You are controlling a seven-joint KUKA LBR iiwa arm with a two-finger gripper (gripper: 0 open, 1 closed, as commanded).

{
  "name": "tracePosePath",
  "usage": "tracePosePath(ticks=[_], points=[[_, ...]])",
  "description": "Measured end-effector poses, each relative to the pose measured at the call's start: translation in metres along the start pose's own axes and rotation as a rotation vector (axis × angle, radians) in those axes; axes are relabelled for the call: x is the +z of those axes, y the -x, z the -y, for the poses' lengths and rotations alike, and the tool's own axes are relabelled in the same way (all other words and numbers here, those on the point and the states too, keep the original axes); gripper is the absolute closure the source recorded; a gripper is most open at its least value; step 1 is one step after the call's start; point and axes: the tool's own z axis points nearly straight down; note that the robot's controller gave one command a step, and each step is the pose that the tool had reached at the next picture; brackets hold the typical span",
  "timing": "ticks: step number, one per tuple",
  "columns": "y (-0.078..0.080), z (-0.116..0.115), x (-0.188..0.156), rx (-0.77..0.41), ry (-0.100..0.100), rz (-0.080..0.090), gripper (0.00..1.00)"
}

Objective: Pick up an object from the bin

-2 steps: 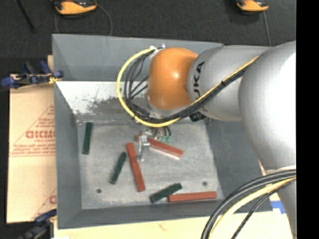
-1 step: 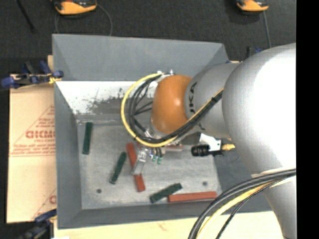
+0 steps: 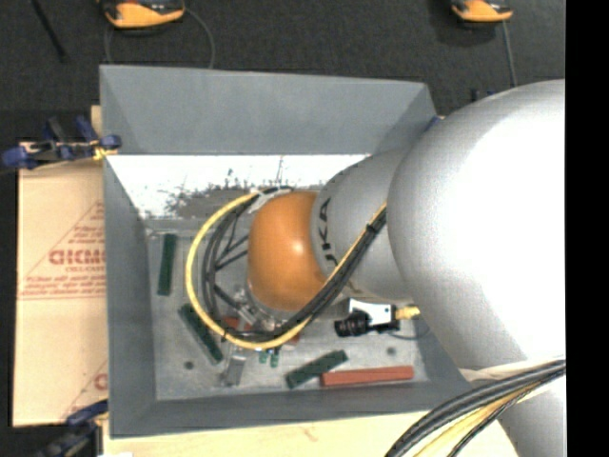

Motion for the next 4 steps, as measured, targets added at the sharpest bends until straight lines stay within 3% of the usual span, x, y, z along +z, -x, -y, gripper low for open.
tracePosePath(ticks=[1, 2, 3, 4], points=[[0.002, 0.002, 0.000, 0.008, -0.001, 0.003, 1.00], [0.017, 0.010, -0.093, 0.061, 0.003, 0.010, 1.00], [0.041, 0.012, -0.217, 0.080, 0.004, 0.013, 1.00], [0.039, 0.013, -0.212, 0.079, -0.002, 0.006, 0.00]])
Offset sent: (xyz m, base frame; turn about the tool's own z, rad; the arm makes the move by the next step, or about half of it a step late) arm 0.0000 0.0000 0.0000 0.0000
